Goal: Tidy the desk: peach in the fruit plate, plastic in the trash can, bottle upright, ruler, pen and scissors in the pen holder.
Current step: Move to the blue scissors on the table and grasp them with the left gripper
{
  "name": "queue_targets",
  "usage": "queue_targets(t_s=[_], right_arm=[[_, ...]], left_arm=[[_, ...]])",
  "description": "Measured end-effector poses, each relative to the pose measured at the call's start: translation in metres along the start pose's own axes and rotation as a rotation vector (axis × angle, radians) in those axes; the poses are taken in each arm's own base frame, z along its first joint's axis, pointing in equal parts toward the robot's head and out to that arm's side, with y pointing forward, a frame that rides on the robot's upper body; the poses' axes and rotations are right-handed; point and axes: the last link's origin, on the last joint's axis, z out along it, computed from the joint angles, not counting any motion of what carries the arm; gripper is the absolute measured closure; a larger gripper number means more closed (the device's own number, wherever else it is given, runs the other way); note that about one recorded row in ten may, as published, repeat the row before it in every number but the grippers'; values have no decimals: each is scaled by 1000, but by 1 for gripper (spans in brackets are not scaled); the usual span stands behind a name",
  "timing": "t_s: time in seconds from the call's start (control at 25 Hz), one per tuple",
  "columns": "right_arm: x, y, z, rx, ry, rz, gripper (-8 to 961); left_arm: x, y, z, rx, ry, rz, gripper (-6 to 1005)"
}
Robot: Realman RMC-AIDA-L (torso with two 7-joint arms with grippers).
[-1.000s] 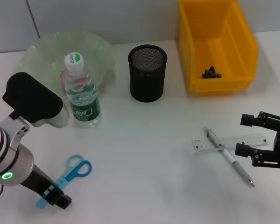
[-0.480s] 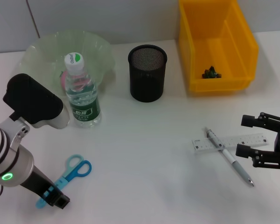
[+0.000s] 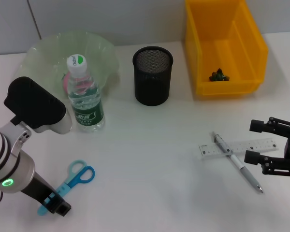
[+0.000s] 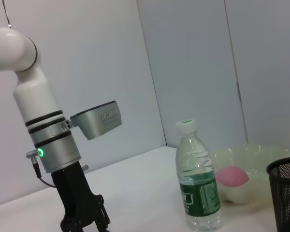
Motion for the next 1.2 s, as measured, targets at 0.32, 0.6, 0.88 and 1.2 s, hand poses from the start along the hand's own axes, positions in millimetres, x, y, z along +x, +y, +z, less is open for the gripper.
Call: queue_targets(t_s=[0.32,0.6,0.88,1.2], right_arm=[[1,1,-1,2,0,5,121],[1,2,-1,-1,-1,10,121],[0,3,-1,-10,-6,10,121],[-1,4,-2,-18,-10,12,120]], left_arm=[[3,0,-1,5,7,6,367],[4,0,0,-1,1,7,436],[2,-2,3,-8,-8,-6,456],[4,-6,5,-11,-14,-18,475]])
